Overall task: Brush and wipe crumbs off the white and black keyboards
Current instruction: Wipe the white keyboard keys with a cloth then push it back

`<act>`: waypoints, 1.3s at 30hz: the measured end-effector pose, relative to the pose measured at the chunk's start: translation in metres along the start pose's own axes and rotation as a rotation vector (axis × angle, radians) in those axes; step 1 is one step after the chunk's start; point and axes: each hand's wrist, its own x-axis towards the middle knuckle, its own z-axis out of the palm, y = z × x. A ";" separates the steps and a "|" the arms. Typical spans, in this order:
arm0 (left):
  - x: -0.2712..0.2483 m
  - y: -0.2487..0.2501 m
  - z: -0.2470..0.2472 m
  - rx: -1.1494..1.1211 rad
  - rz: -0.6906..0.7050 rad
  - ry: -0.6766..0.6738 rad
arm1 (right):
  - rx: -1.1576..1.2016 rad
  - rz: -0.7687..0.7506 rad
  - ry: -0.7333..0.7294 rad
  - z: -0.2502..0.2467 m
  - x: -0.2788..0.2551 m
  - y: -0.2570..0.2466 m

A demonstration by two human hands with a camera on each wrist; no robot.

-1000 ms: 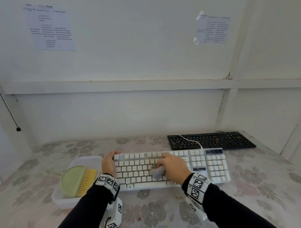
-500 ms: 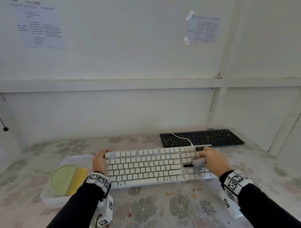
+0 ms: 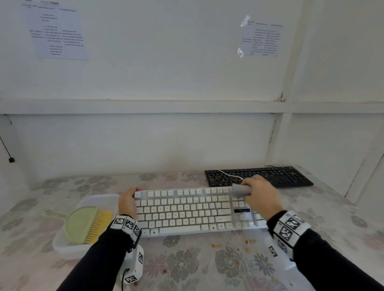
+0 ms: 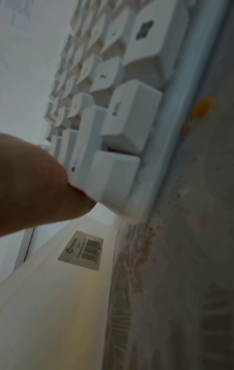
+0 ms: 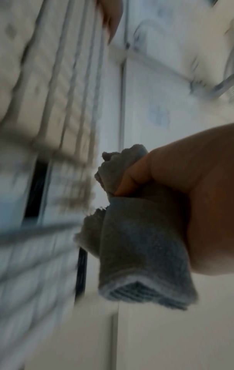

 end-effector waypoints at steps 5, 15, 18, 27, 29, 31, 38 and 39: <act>0.003 0.000 -0.003 -0.039 -0.051 -0.020 | 0.136 -0.319 -0.111 0.021 -0.006 -0.103; 0.005 0.002 -0.007 -0.194 -0.219 -0.076 | 0.019 -0.559 -0.280 0.084 -0.025 -0.207; 0.006 -0.001 -0.008 -0.169 -0.224 -0.075 | -0.052 -0.555 -0.268 0.086 -0.026 -0.192; 0.006 -0.001 -0.008 -0.083 -0.110 -0.057 | -0.047 -0.412 -0.241 0.066 -0.022 -0.114; 0.006 -0.002 -0.008 -0.075 -0.104 -0.049 | -0.041 -0.367 -0.238 0.059 -0.022 -0.095; 0.006 -0.003 -0.007 -0.065 -0.090 -0.043 | -0.050 -0.318 -0.230 0.052 -0.023 -0.076; 0.005 -0.003 -0.006 -0.059 -0.062 -0.039 | -0.063 -0.168 -0.216 0.038 -0.019 -0.011; 0.006 -0.004 -0.006 -0.058 -0.060 -0.037 | -0.064 -0.140 -0.212 0.037 -0.018 -0.001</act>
